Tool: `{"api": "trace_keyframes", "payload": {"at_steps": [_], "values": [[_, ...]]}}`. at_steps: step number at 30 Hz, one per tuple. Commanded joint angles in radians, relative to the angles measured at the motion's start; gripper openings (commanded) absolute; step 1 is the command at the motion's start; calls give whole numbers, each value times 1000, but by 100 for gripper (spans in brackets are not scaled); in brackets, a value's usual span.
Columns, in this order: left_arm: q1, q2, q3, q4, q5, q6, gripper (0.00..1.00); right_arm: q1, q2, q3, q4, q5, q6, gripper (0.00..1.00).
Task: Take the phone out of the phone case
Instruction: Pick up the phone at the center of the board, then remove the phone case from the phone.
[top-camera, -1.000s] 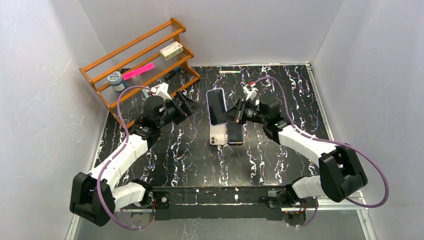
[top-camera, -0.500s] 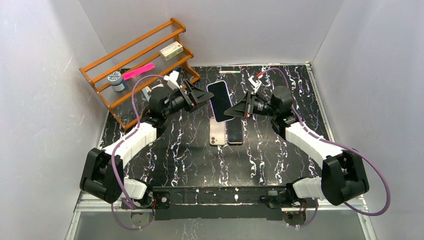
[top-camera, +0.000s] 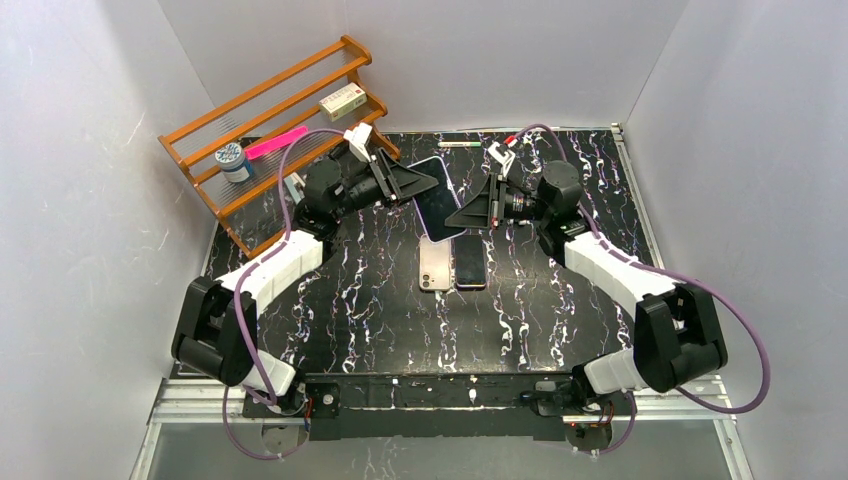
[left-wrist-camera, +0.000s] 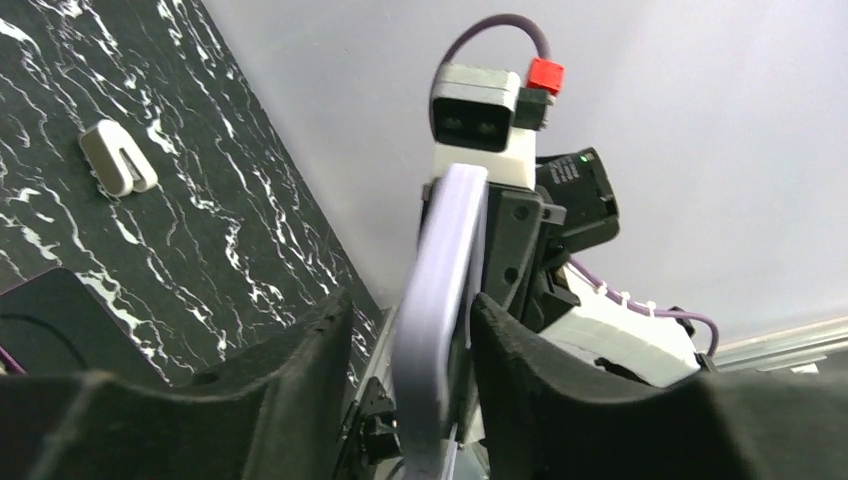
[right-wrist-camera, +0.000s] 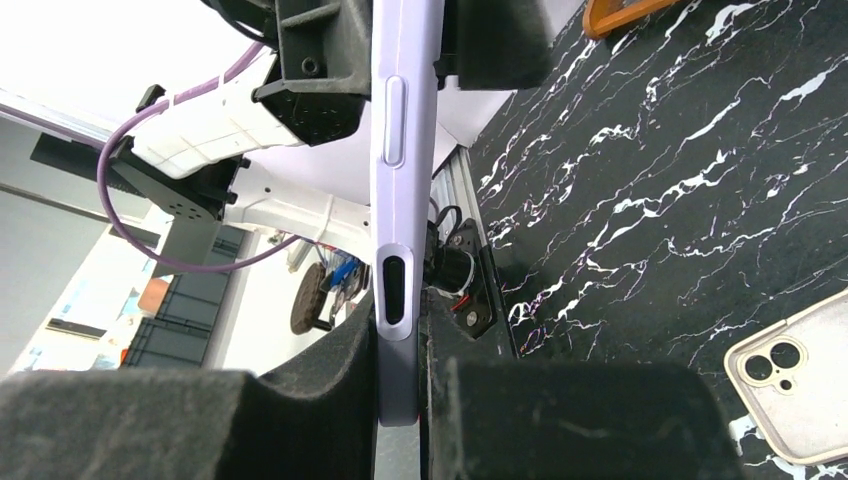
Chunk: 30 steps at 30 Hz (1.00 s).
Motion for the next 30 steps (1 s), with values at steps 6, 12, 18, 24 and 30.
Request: {"api": "trace_keyframes", "payload": {"at_steps": [6, 12, 18, 24, 30], "values": [[-14, -4, 50, 62, 21, -9, 3, -3, 37, 121, 68, -30, -37, 1], [-14, -25, 19, 72, -137, -69, 0, -3, 4, 98, -2, 68, -102, 29], [-14, -32, 18, 79, -288, -111, 0, -3, -45, 12, 24, 195, -101, 57], [-20, -22, 8, 112, -383, -179, 0, -2, -87, -85, 121, 254, -43, 62], [-52, -10, 17, 132, -430, -201, 0, 3, -104, -126, 214, 295, -2, 61]]}}
